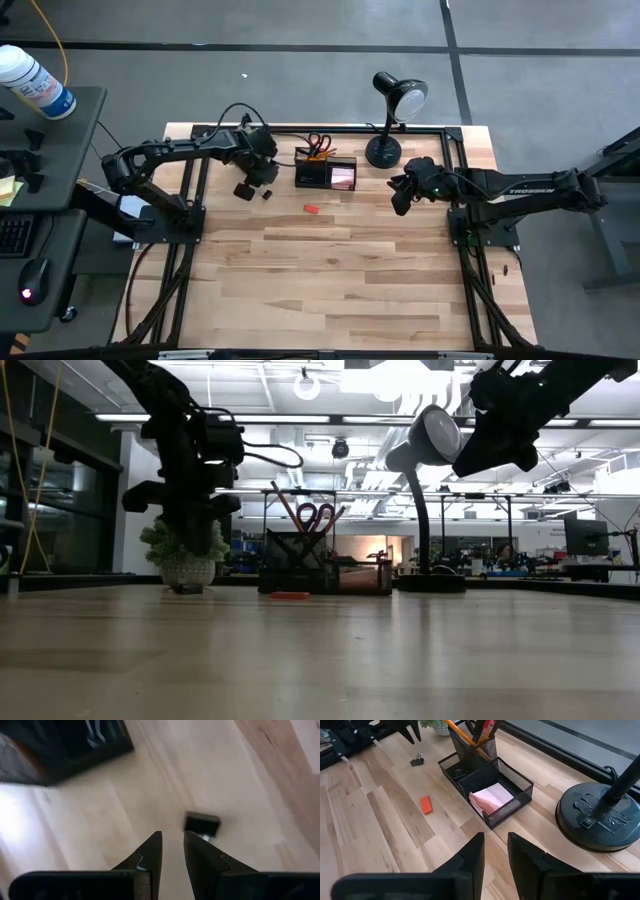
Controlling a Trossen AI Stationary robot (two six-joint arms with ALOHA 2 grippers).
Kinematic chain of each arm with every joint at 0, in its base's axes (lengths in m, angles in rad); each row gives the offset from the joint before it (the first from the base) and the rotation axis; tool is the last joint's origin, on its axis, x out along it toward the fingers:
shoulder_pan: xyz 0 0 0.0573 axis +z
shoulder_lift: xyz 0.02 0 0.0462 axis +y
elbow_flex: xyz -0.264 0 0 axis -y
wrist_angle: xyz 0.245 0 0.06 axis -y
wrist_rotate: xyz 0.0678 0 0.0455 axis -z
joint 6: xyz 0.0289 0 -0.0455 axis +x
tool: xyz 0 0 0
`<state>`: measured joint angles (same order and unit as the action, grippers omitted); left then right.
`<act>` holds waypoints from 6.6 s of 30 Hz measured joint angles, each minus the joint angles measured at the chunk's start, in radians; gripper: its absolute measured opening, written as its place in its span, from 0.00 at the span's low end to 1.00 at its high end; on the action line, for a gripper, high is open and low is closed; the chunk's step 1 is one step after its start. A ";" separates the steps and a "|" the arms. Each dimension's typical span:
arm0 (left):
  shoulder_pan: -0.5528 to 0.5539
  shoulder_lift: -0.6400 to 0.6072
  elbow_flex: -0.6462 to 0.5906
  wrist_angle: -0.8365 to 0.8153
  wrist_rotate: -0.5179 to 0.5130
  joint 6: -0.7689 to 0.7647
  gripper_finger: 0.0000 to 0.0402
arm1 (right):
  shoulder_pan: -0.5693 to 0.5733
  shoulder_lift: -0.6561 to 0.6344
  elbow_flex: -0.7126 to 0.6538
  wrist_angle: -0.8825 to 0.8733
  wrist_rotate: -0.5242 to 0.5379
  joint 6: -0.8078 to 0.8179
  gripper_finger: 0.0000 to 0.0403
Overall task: Pick and place office supplies into organizer
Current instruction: Put the binder clip into the desk organizer
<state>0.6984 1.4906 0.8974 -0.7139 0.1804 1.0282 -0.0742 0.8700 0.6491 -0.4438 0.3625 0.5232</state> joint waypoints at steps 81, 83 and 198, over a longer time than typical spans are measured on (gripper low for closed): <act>-0.204 -0.053 -0.210 0.171 -0.307 0.011 0.15 | 0.003 0.000 0.000 0.001 0.001 0.014 0.19; -0.170 -0.053 -0.210 0.174 -0.310 0.007 0.15 | 0.003 0.000 0.000 0.001 0.002 0.014 0.19; -0.390 0.293 0.232 0.329 -0.601 -0.473 0.05 | 0.003 0.000 0.001 0.003 -0.005 -0.034 0.19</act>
<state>0.3084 1.7840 1.1291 -0.3848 -0.4208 0.5553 -0.0711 0.8700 0.6498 -0.4412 0.3571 0.4892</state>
